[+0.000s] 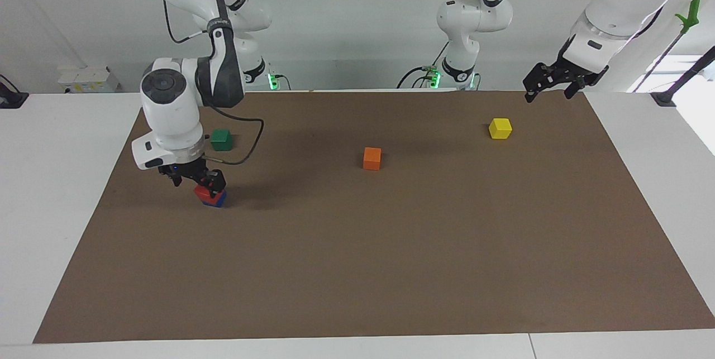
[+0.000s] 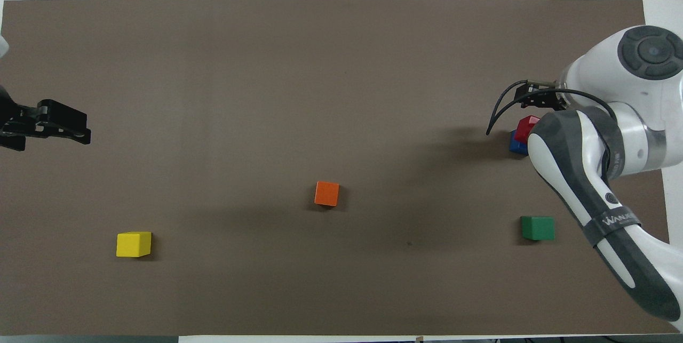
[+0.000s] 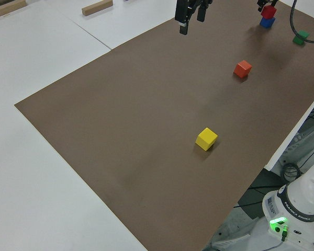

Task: Transfer red block to right arm and stack on blue block
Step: 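Lower the red cube onto the blue cube with the right gripper, then open the right gripper and withdraw it from the stack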

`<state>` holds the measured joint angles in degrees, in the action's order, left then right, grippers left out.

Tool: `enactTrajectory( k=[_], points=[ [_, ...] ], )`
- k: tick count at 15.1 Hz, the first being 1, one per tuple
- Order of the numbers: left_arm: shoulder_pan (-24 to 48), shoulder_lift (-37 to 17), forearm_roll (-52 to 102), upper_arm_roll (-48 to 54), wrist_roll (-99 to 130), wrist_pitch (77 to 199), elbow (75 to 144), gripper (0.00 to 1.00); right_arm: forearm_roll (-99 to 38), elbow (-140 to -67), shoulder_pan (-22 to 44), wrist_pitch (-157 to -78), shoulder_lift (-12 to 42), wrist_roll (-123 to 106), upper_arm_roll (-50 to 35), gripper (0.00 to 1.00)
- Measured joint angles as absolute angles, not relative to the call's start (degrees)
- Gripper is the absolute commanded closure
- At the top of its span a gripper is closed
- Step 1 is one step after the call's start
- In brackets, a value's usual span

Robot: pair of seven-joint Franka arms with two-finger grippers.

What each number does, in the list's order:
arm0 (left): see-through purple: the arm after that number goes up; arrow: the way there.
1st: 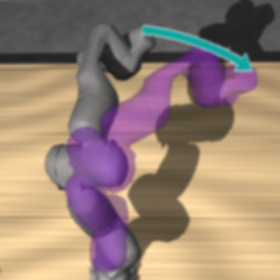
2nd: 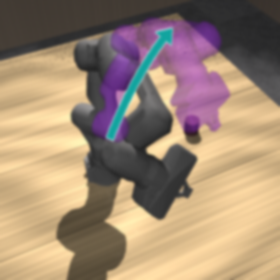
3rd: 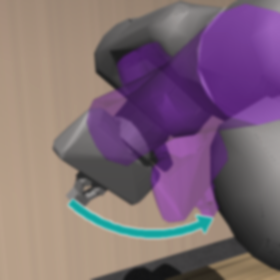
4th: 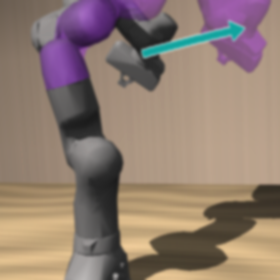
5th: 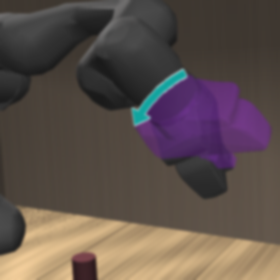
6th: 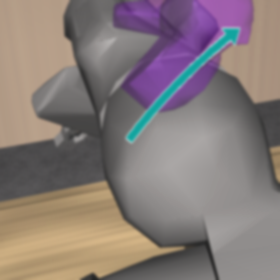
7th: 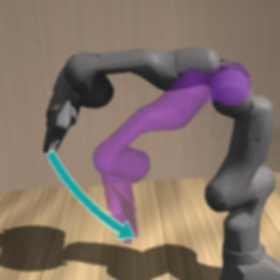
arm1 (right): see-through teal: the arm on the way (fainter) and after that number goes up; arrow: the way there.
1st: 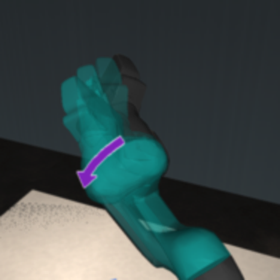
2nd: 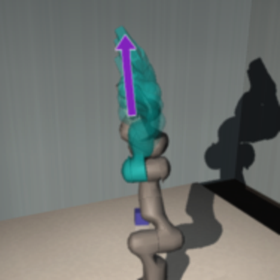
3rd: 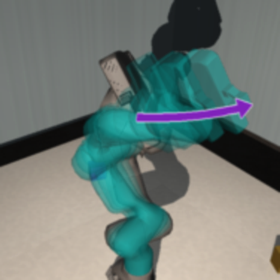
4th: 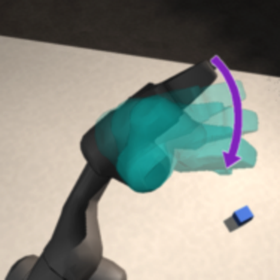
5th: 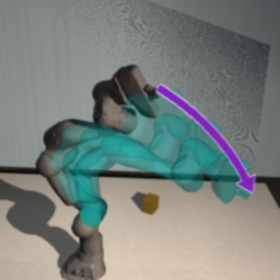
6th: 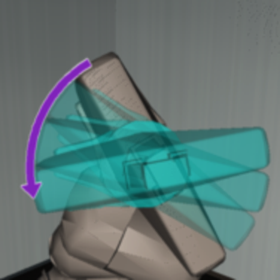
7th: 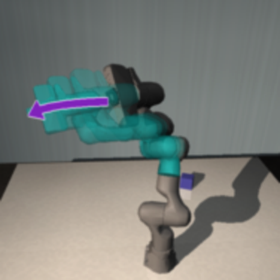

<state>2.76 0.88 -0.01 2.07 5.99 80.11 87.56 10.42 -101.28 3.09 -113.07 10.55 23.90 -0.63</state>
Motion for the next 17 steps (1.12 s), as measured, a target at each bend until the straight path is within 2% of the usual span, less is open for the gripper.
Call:
enactTrajectory(
  k=[4, 8, 11, 14, 17],
  points=[
    [2.76, 2.29, 0.00, 2.21, 5.96, 81.62, 89.45, 0.00, 2.34, -91.83, 2.96, -104.25, 8.20, 17.73, -0.86, 0.00],
    [2.76, 2.06, 0.08, 2.15, 5.84, 82.53, 89.79, 0.00, -1.18, -89.75, 2.80, -99.75, 4.79, 14.81, -0.88, 0.00],
    [2.74, 1.49, 0.34, 1.96, 5.49, 82.97, 89.65, 0.00, -1.29, -87.26, 2.86, -93.19, 2.90, 11.30, -0.91, 0.00],
    [2.69, 1.12, 1.83, 1.77, 5.38, 83.82, 89.16, 0.00, -1.25, -84.43, 2.42, -86.44, 2.18, 2.73, -0.09, 0.00],
    [2.71, 1.14, 2.21, 1.82, 5.30, 83.66, 89.16, 0.00, -1.06, -83.77, 0.19, -83.79, 2.18, -5.34, 0.32, 0.00]
  ],
)
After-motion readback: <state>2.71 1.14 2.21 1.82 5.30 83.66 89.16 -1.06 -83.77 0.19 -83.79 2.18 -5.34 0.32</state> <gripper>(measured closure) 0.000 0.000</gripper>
